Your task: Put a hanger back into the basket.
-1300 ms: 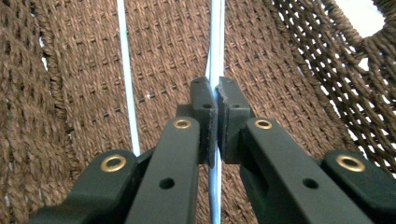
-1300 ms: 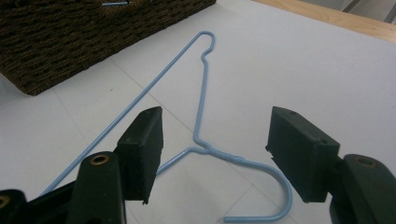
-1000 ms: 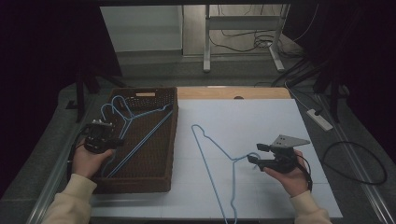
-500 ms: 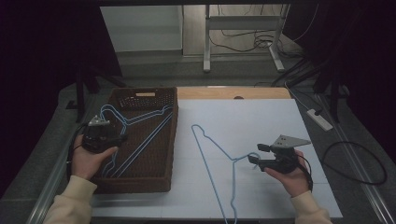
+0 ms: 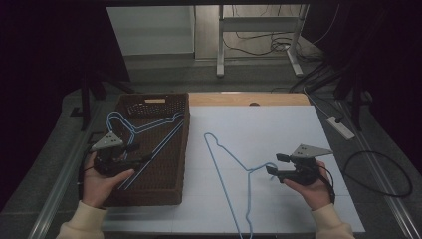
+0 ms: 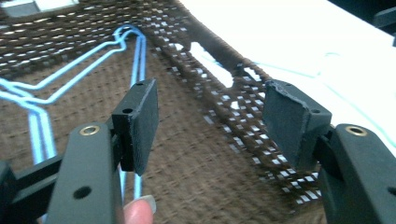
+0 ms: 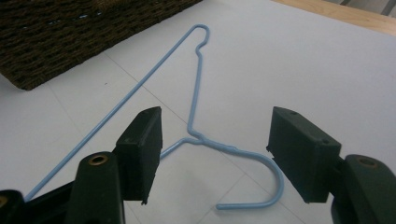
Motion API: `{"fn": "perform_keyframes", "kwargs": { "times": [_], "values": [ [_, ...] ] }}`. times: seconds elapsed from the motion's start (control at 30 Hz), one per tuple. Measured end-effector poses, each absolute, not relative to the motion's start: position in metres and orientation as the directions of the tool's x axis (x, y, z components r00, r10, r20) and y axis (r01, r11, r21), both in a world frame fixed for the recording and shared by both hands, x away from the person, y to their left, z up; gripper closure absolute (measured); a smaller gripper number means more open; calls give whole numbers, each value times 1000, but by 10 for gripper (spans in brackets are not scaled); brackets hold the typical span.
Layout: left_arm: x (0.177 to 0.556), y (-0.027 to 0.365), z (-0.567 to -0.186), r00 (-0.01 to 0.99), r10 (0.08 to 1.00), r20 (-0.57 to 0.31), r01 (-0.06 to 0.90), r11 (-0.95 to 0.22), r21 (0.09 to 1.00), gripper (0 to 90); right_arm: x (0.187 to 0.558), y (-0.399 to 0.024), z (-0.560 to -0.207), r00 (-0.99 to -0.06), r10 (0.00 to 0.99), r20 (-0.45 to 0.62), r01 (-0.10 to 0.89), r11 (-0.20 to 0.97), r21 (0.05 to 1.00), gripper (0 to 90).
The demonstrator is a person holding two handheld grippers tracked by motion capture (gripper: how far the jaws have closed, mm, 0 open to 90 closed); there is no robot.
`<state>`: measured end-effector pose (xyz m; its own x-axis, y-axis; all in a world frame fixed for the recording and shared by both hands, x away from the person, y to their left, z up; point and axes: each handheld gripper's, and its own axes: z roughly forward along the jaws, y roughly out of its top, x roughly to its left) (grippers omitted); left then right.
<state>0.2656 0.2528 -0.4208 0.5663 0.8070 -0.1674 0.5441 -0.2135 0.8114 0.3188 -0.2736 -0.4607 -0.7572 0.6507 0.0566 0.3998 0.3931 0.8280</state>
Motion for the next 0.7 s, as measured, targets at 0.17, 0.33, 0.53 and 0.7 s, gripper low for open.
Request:
{"fn": "perform_keyframes", "kwargs": {
  "times": [0.17, 0.33, 0.53, 0.7],
  "values": [
    [261, 242, -422, 583, 794, -174, 536, -215, 816, 365, 321, -278, -462, -746, 664, 56, 412, 394, 822, 347],
    [250, 230, -423, 614, 768, -181, 509, -211, 835, 362, 323, -279, -465, -733, 678, 47, 423, 401, 813, 341],
    [241, 224, -421, 636, 748, -191, 490, -201, 848, 363, 325, -278, -468, -730, 683, 29, 436, 434, 788, 350],
    [238, 215, -423, 653, 734, -188, 485, -214, 848, 362, 326, -277, -471, -740, 670, 51, 462, 452, 763, 399]
  ]
}}
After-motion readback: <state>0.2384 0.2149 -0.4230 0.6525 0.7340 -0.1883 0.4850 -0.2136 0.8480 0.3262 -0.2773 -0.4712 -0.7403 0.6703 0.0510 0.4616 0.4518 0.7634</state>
